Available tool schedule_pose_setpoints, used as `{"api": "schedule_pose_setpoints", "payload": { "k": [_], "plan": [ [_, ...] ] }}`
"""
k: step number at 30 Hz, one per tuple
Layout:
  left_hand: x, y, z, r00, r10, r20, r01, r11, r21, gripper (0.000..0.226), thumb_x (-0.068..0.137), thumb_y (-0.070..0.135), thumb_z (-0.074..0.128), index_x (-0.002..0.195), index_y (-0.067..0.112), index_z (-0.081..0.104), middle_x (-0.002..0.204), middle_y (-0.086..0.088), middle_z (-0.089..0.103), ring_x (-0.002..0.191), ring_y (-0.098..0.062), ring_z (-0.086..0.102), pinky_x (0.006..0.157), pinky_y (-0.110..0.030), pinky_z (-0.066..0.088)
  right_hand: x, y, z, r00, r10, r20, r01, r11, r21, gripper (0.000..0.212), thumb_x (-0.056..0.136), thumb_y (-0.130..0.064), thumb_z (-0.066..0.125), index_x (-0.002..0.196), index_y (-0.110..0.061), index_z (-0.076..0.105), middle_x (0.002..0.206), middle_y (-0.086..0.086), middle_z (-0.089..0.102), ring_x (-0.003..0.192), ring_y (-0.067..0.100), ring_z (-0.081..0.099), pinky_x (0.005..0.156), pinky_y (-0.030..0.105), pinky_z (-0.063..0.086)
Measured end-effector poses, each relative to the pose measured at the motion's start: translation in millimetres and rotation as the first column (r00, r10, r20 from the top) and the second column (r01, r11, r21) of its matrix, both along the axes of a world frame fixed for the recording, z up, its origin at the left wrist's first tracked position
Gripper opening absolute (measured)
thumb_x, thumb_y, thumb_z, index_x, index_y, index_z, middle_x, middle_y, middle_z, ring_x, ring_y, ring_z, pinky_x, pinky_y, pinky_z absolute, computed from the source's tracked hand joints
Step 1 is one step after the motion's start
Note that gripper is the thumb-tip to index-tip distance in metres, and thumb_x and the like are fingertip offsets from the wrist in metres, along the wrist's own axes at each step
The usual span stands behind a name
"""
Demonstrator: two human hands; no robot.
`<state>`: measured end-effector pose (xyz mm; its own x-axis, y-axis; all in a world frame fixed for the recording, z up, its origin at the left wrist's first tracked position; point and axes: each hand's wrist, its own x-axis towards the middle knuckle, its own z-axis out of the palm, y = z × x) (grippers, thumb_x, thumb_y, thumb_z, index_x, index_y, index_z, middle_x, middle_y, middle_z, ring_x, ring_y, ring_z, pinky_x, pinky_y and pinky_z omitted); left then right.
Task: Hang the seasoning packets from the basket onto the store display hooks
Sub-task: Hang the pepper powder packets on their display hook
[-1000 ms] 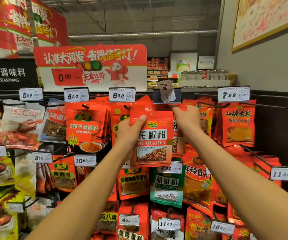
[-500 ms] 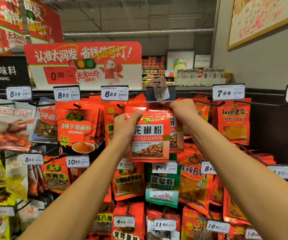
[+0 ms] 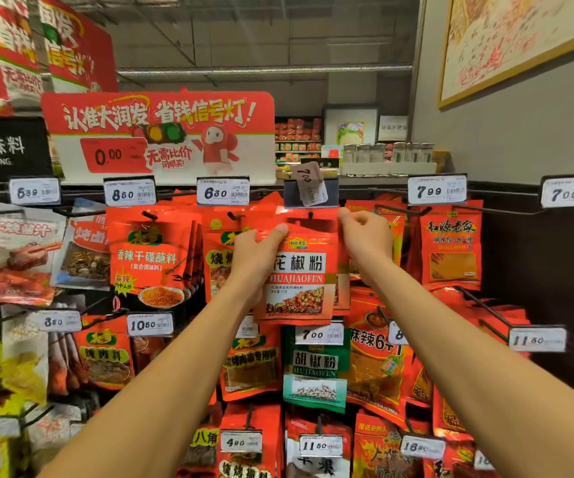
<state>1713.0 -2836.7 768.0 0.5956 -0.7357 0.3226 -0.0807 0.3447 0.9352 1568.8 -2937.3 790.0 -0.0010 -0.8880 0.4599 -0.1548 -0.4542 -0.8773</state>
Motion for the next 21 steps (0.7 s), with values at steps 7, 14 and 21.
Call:
{"api": "schedule_pose_setpoints", "payload": {
  "k": [7,14,21],
  "plan": [
    [-20,-17,18,1.0,0.01,-0.018,-0.01,1.0,-0.006,0.016,0.092,0.029,0.07,0.085,0.016,0.062,0.087,-0.016,0.077,0.073,-0.029,0.077,0.065,-0.044,0.062,-20,-3,-3,0.966,0.214,0.143,-0.211,0.977,-0.039,0.029,0.098,-0.043,0.058,0.081,-0.022,0.069,0.073,-0.006,0.071,0.072,0.017,0.069,0.063,0.038,0.057],
    [-27,-28,18,0.985,0.083,-0.152,-0.085,0.996,-0.008,0.018,0.085,0.023,0.073,0.07,0.02,0.064,0.079,-0.013,0.077,0.073,-0.034,0.076,0.067,-0.05,0.063,-21,-2,-5,0.989,0.093,-0.111,-0.106,0.987,-0.117,0.037,0.095,-0.045,0.063,0.073,-0.014,0.068,0.074,-0.005,0.072,0.076,0.014,0.069,0.072,0.037,0.054],
    [-28,-32,38,0.983,0.172,-0.067,-0.17,0.985,0.04,0.003,0.078,0.019,0.065,0.076,0.018,0.062,0.088,-0.023,0.075,0.075,-0.036,0.073,0.066,-0.048,0.059,-8,-3,2,0.995,0.02,-0.097,-0.031,0.993,-0.114,0.036,0.089,-0.036,0.059,0.059,-0.017,0.053,0.061,0.005,0.059,0.06,0.017,0.054,0.058,0.036,0.043]
  ]
}}
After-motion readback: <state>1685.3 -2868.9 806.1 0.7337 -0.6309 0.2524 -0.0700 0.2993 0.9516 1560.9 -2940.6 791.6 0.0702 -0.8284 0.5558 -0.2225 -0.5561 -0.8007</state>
